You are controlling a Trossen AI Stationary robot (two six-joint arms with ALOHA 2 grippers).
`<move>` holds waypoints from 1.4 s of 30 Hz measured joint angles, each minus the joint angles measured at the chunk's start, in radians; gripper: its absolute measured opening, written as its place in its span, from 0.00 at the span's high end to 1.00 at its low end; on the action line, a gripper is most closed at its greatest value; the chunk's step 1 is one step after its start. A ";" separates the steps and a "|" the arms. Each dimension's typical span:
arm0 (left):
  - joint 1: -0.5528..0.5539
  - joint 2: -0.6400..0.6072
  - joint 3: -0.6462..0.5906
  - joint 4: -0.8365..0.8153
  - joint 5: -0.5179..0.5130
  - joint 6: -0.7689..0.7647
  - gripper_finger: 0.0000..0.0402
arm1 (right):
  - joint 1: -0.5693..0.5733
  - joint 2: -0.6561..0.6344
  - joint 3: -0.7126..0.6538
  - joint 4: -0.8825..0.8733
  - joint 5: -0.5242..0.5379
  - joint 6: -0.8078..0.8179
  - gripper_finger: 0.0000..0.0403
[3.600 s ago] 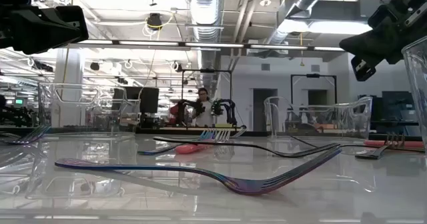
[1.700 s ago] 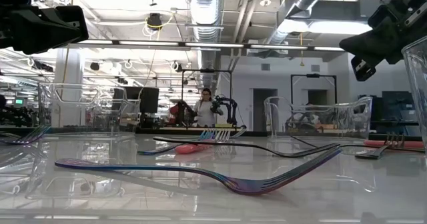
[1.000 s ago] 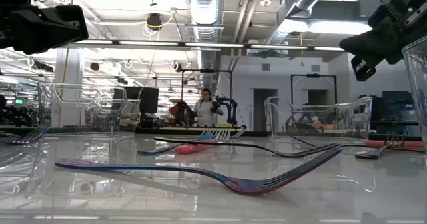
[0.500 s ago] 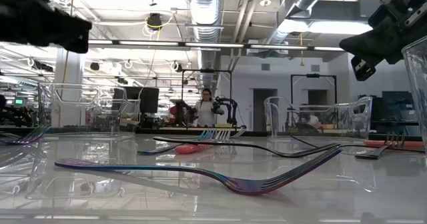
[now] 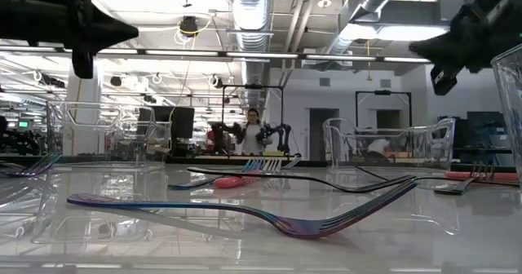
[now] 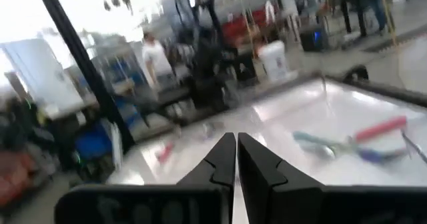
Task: Sort silverware by color (type)
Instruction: Put the black fork into the top right transparent bin
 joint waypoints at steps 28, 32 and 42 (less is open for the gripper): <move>0.118 0.377 0.151 -0.221 0.228 0.631 0.92 | 0.399 1.073 0.732 -0.637 0.095 0.215 0.64; 0.118 0.479 0.201 -0.219 0.220 0.641 0.81 | 0.422 1.180 0.736 -0.652 0.094 0.164 0.50; 0.118 0.696 0.256 -0.223 0.221 0.504 0.55 | 0.440 1.380 0.735 -0.696 0.157 0.113 0.45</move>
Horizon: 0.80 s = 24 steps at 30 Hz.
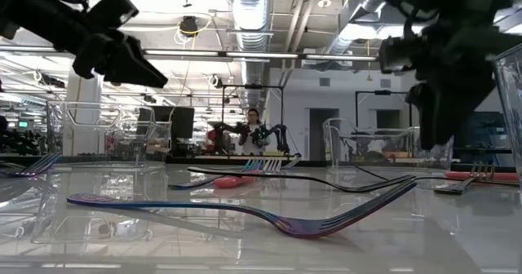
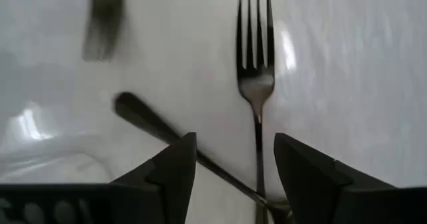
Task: Sort silverware by color (type)
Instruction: Put the black fork into the top right transparent bin
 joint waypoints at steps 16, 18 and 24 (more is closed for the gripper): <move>0.000 0.027 0.000 0.002 0.063 -0.134 0.52 | 0.066 0.246 0.006 0.052 0.154 -0.010 0.70; 0.000 0.027 0.000 0.002 0.063 -0.135 0.52 | 0.087 0.250 0.006 0.063 0.179 0.013 0.80; 0.000 0.027 0.000 0.002 0.063 -0.127 0.52 | 0.117 0.211 -0.003 0.107 0.253 0.053 0.94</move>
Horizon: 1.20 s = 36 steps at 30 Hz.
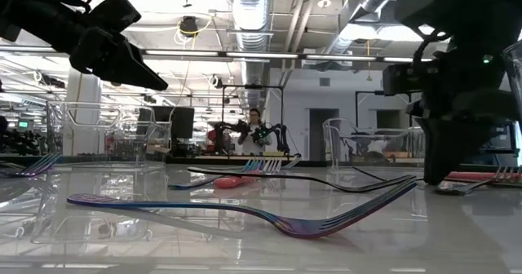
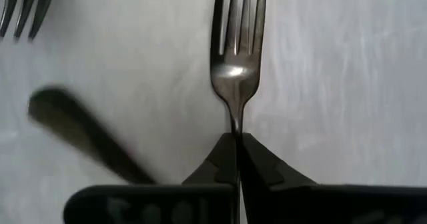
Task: Sort silverware by color (type)
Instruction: Put the black fork into the top right transparent bin
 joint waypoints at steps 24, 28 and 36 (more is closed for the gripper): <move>0.000 0.000 0.000 0.000 0.064 -0.059 0.52 | -0.151 -0.462 0.002 0.676 0.300 -0.291 0.95; 0.000 0.000 0.000 0.001 0.079 -0.061 0.52 | -0.223 -0.548 0.004 0.633 0.275 -0.375 0.95; 0.000 0.000 0.000 0.000 0.079 -0.098 0.52 | -0.479 -0.611 0.169 0.192 0.161 -0.554 0.95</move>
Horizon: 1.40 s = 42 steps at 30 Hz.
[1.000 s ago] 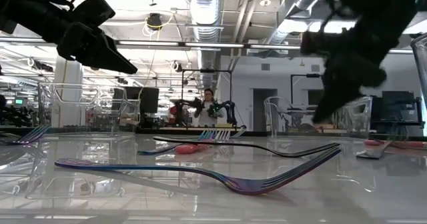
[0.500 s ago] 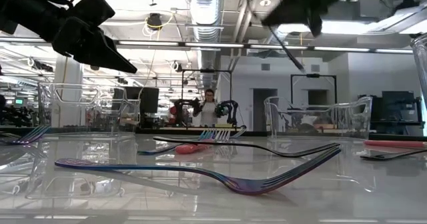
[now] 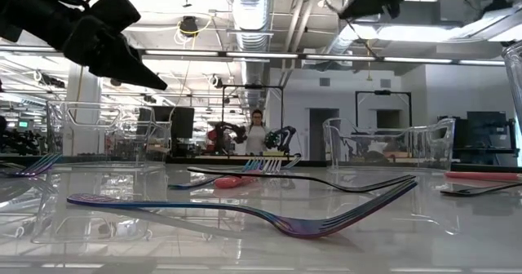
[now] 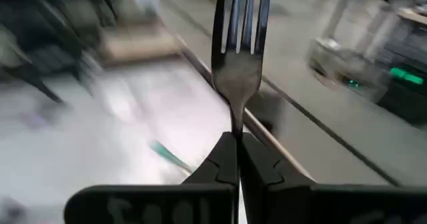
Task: Sort silverware by color (type)
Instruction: Put the black fork into the top right transparent bin
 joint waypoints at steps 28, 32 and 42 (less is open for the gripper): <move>0.000 0.002 0.000 -0.001 0.013 -0.067 0.52 | -0.502 0.511 0.075 -0.396 -0.229 -0.480 0.93; -0.001 0.002 0.000 -0.001 0.026 -0.067 0.52 | -0.520 0.518 0.075 -0.407 -0.238 -0.477 0.93; -0.001 0.002 0.000 -0.001 0.027 -0.068 0.52 | -0.527 0.518 0.075 -0.511 -0.237 -0.471 0.75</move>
